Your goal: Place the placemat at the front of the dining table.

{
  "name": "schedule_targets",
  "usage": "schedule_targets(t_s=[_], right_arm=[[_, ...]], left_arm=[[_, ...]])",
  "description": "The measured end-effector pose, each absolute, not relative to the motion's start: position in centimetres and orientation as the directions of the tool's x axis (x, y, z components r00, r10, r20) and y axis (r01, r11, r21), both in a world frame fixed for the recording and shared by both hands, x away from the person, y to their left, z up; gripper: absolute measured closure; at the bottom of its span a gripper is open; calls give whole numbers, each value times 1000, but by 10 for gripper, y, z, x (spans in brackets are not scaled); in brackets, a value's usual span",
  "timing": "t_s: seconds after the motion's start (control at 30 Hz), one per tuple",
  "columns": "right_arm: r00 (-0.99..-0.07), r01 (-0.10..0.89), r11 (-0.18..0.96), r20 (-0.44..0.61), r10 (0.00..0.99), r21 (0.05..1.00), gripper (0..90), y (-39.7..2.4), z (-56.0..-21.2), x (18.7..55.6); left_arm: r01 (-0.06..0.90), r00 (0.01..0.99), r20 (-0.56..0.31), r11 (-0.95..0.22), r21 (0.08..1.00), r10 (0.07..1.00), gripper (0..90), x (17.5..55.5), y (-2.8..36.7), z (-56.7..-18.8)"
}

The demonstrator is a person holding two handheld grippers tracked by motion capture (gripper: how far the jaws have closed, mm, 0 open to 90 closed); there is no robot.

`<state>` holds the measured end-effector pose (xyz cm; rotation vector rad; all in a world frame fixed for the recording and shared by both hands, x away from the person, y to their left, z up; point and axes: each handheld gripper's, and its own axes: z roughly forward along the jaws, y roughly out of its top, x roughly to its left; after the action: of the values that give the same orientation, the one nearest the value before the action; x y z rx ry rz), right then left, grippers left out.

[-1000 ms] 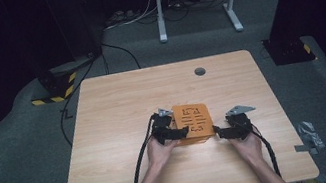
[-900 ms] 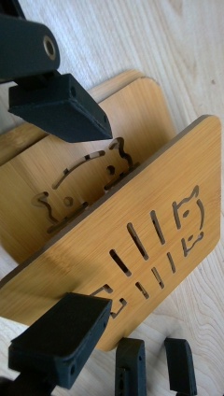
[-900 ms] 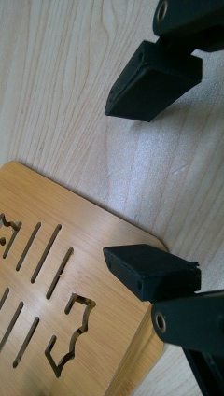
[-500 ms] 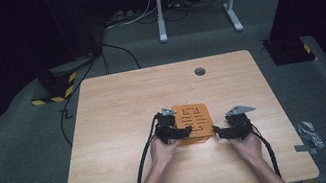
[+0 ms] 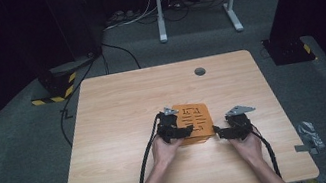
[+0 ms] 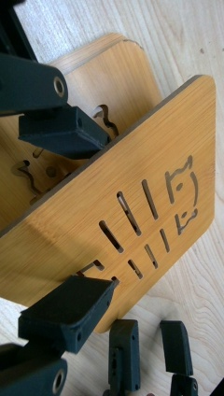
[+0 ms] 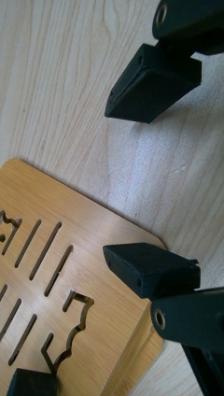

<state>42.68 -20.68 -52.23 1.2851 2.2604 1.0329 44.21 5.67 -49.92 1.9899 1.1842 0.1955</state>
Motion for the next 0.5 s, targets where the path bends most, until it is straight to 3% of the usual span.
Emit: schedule_targets(t_s=[0.5], right_arm=[[-528, 581, 322, 45, 848, 747, 295, -207, -523, 427]], left_arm=[[658, 560, -266, -225, 718, 785, 369, 442, 50, -492]])
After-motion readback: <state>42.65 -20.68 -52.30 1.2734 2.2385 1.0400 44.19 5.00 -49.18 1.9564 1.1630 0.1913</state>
